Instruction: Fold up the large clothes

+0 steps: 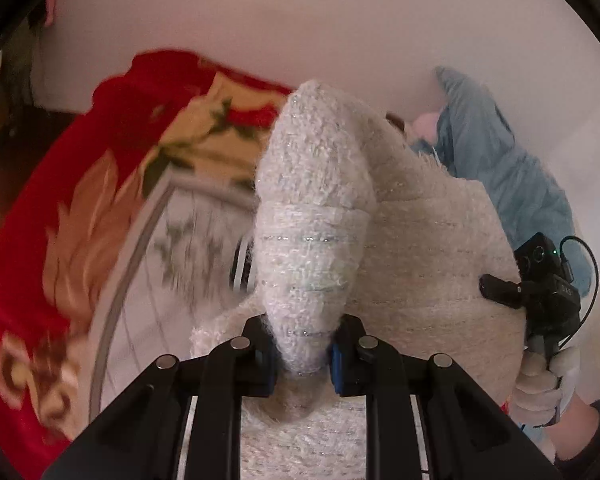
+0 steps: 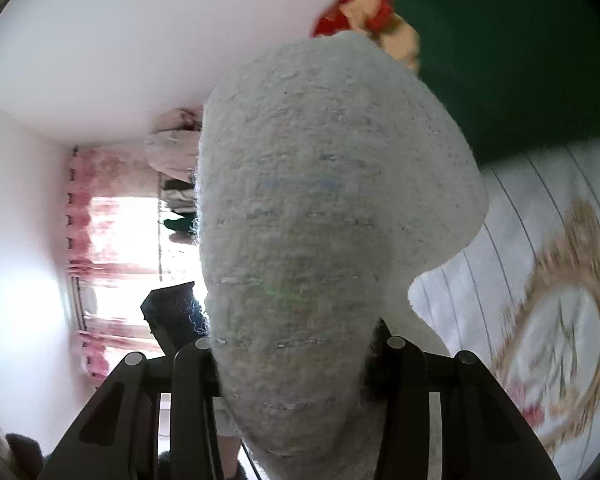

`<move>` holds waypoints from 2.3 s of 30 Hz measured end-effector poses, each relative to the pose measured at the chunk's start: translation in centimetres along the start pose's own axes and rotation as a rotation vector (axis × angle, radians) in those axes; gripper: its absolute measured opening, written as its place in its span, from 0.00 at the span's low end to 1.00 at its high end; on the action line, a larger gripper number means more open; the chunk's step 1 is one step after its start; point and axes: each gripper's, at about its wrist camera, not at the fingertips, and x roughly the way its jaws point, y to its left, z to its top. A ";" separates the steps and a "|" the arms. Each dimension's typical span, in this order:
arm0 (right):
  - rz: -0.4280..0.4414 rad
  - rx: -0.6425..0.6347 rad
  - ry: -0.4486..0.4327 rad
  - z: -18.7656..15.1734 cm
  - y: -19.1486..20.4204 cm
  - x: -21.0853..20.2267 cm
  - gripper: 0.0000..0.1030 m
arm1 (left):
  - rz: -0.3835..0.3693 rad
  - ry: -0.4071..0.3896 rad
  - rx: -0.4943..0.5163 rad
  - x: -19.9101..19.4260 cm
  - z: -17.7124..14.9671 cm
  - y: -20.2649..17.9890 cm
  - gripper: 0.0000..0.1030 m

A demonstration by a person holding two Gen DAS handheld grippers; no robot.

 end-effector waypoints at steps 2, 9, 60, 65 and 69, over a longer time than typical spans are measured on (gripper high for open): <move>0.025 -0.009 -0.015 3.7 0.9 0.2 0.44 | -0.007 -0.025 0.014 1.2 3.2 -0.7 0.15; 0.004 0.003 -0.093 15.3 -4.6 -4.3 0.44 | -0.082 -0.001 0.008 14.1 10.7 -3.5 0.16; -1.422 -0.430 -0.616 -25.7 33.7 -15.4 0.88 | 0.342 -0.136 0.154 -18.1 -5.0 -22.2 1.00; -1.397 -0.492 -0.660 -31.0 38.0 -16.6 0.88 | 0.341 -0.190 0.181 -23.2 -6.5 -23.5 1.00; -1.380 -0.515 -0.678 -34.2 40.1 -17.3 0.88 | 0.343 -0.232 0.201 -26.7 -7.5 -24.4 1.00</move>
